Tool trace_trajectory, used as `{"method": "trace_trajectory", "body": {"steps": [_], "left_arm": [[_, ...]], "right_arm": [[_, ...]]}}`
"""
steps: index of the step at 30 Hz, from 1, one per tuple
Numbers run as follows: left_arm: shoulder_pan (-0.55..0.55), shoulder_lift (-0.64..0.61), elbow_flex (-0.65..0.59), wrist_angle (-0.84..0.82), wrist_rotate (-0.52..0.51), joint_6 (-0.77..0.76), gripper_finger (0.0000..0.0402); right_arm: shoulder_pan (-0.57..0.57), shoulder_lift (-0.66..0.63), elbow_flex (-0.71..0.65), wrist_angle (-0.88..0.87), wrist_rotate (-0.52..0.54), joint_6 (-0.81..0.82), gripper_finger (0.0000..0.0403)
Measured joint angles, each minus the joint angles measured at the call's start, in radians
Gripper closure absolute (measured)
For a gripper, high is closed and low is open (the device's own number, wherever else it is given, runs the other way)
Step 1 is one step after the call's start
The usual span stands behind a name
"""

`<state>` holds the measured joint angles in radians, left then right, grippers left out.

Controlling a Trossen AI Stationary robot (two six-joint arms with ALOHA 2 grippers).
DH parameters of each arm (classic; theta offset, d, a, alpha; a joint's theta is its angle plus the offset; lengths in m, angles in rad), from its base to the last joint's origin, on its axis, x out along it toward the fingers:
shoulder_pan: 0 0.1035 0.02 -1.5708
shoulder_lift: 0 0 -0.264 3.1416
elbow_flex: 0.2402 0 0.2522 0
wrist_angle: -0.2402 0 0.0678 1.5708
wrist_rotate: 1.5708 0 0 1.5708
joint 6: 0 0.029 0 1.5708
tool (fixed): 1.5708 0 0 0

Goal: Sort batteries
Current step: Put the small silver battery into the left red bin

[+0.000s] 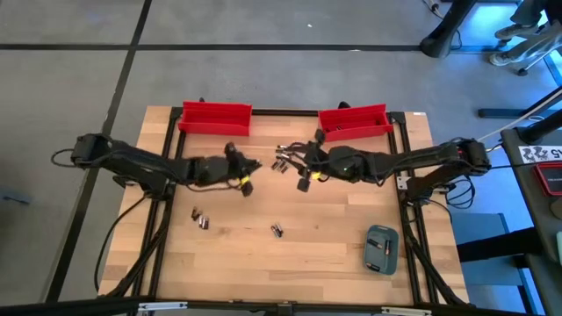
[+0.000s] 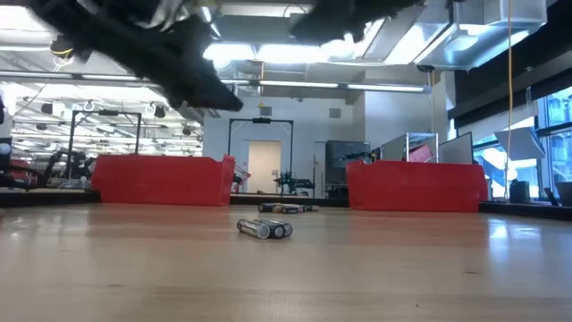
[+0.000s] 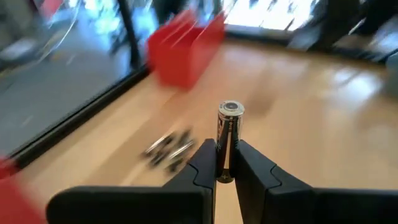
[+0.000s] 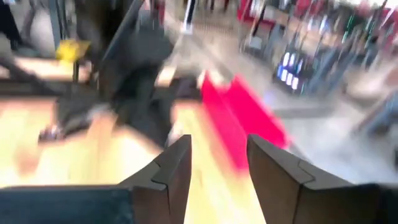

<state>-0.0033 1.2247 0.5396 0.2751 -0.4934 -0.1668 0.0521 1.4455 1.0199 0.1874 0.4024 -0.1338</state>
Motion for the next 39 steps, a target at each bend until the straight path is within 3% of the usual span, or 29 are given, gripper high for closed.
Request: {"method": "trace_trajectory", "body": {"steps": [6,10,13,16,20,31,39], "left_arm": [[0.282,-0.001,0.39,-0.777,0.004,-0.042,0.0378],[0.554,0.082,0.597,-1.089,0.149,-0.042,0.0378],[0.746,0.168,0.683,-1.229,0.267,-0.024,0.0378],[0.886,0.247,0.696,-1.282,0.388,0.013,0.0378],[0.982,0.334,0.694,-1.323,0.43,0.043,0.0378],[1.094,0.491,0.695,-1.292,0.469,0.061,0.0378],[1.139,0.535,0.695,-1.253,0.474,0.1,0.0375]], "right_arm": [[0.013,0.027,-0.001,-0.26,0.009,0.154,0.0257],[0.051,0.031,-0.001,-0.302,0.122,0.162,0.0261],[0.085,0.027,-0.001,-0.305,0.209,0.149,0.0263],[0.11,0.021,-0.001,-0.301,0.259,0.13,0.0263],[0.131,0.021,-0.001,-0.313,0.287,0.127,0.0263],[0.134,0.022,-0.001,-0.318,0.287,0.127,0.0263],[0.134,0.022,-0.001,-0.318,0.287,0.127,0.0263]]}}
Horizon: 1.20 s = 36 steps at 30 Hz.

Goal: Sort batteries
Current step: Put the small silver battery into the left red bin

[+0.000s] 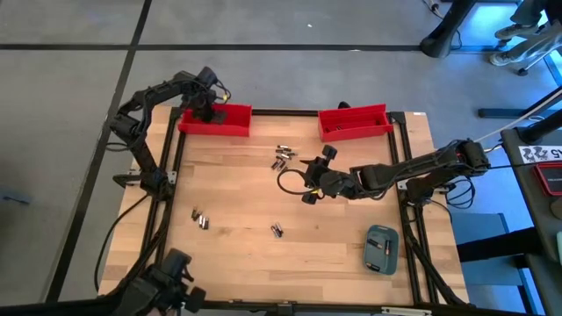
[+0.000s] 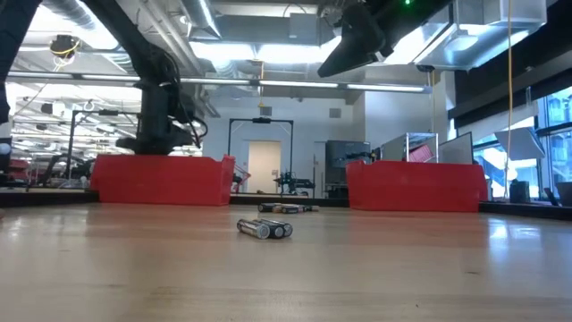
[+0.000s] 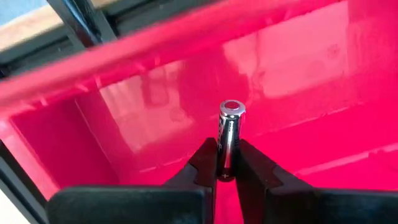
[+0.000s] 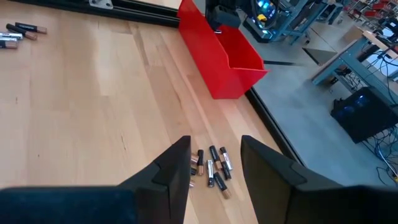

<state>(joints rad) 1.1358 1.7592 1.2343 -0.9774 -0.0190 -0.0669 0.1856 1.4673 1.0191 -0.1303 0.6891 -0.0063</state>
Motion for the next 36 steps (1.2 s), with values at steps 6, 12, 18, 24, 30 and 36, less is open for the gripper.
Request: {"method": "trace_trajectory", "body": {"steps": [6,12,18,24,30,36], "left_arm": [[0.007,0.0,0.0,0.036,0.001,0.024,0.031],[0.007,0.0,0.03,-0.019,0.001,0.06,0.0265],[0.006,-0.087,0.107,-0.109,0.001,0.076,0.0257],[-0.018,-0.329,0.114,-0.092,0.001,0.075,0.0267],[-0.171,-0.66,0.009,0.073,0.0,0.037,0.0271],[-0.44,-0.981,-0.288,0.366,0.001,-0.092,0.0271]], "right_arm": [[0.0,0.0,0.0,0.0,0.0,0.0,0.0263],[0.0,0.0,0.0,-0.004,0.0,0.0,0.0263],[0.0,-0.016,0.0,-0.054,0.017,0.002,0.0263],[-0.001,-0.065,0.0,-0.092,0.028,0.003,0.0263],[-0.001,-0.091,0.002,-0.109,-0.032,0.002,0.0263],[-0.003,-0.091,0.002,-0.114,-0.157,0.002,0.0263]]}}
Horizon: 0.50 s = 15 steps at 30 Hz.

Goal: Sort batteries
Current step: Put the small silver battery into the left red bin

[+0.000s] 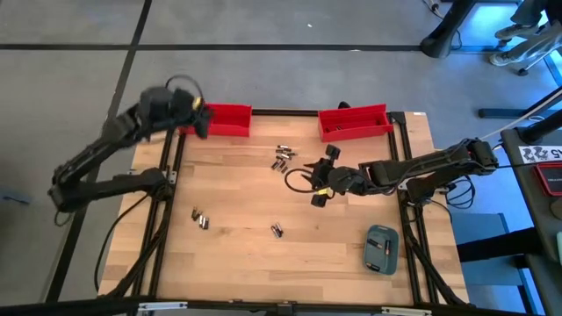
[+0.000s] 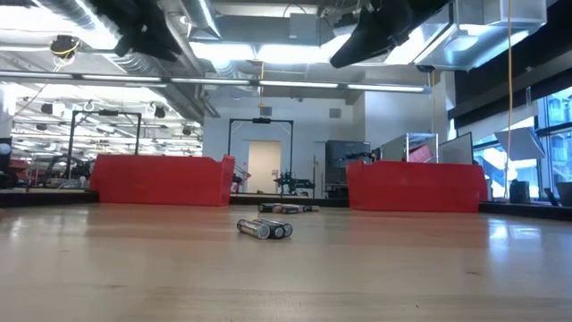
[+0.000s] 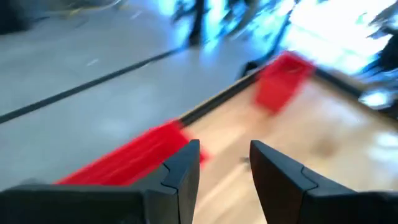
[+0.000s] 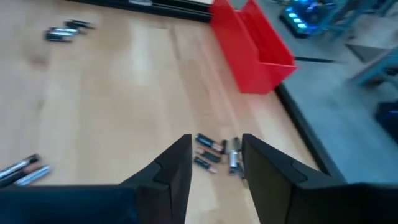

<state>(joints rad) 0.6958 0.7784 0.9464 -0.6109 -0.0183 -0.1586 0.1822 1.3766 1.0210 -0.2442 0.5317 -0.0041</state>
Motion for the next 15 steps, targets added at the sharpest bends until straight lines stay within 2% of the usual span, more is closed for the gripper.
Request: {"method": "trace_trajectory", "body": {"steps": [4,7,11,15], "left_arm": [[-0.192,-0.136,-0.225,0.198,-0.027,-0.07,0.0271],[-0.332,-0.181,-0.376,0.351,-0.088,-0.09,0.0276],[-0.507,-0.173,-0.545,0.578,-0.197,-0.078,0.0291],[-0.652,-0.132,-0.654,0.721,-0.249,-0.067,0.0308]], "right_arm": [[0.0,0.0,0.0,0.008,-0.07,0.0,0.0263],[0.0,0.002,0.0,0.032,-0.139,0.0,0.0263],[0.0,0.029,0.0,0.109,-0.227,0.036,0.0263],[0.001,0.106,0.0,0.205,-0.251,0.131,0.0262]]}}
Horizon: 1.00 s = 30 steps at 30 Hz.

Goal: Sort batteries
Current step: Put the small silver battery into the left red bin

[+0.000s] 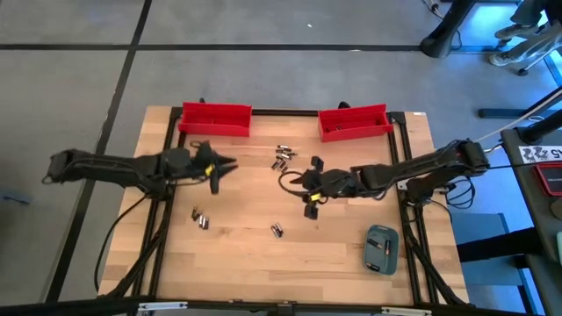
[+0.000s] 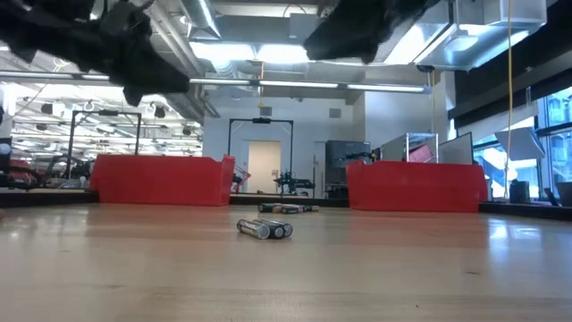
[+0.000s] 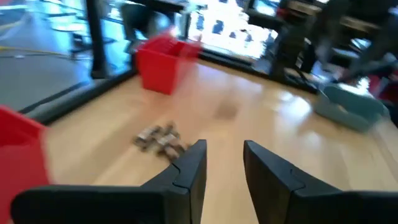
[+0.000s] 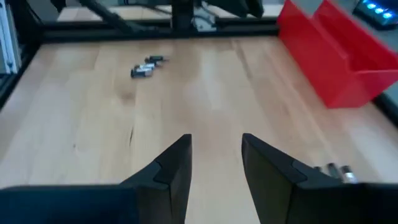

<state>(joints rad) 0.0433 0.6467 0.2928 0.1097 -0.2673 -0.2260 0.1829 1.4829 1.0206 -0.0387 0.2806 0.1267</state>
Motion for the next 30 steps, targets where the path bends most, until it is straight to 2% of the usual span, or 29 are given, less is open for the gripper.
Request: {"method": "trace_trajectory", "body": {"steps": [5,9,12,16,20,25,30], "left_arm": [[-0.151,0.058,-0.046,0.015,-0.086,-0.011,0.0325],[-0.256,0.121,-0.048,0.016,-0.182,-0.06,0.0336],[-0.32,0.173,-0.048,0.039,-0.237,-0.094,0.0342],[-0.374,0.241,-0.047,0.115,-0.264,-0.128,0.0348],[-0.402,0.293,-0.046,0.144,-0.268,-0.155,0.0351],[-0.411,0.344,-0.048,0.154,-0.286,-0.191,0.0351],[-0.412,0.388,-0.048,0.201,-0.296,-0.209,0.035]], "right_arm": [[0.0,0.138,-0.001,0.045,-0.058,0.007,0.0238],[0.0,0.24,-0.002,0.087,-0.148,-0.014,0.0194],[0.0,0.314,-0.002,0.114,-0.236,-0.091,0.0156],[0.001,0.403,0.009,0.177,-0.369,-0.159,0.0106],[0.005,0.445,0.059,0.14,-0.447,-0.195,0.0063],[0.008,0.449,0.123,0.039,-0.361,-0.218,0.0039],[0.007,0.439,0.238,-0.267,-0.18,-0.214,0.0046]]}}
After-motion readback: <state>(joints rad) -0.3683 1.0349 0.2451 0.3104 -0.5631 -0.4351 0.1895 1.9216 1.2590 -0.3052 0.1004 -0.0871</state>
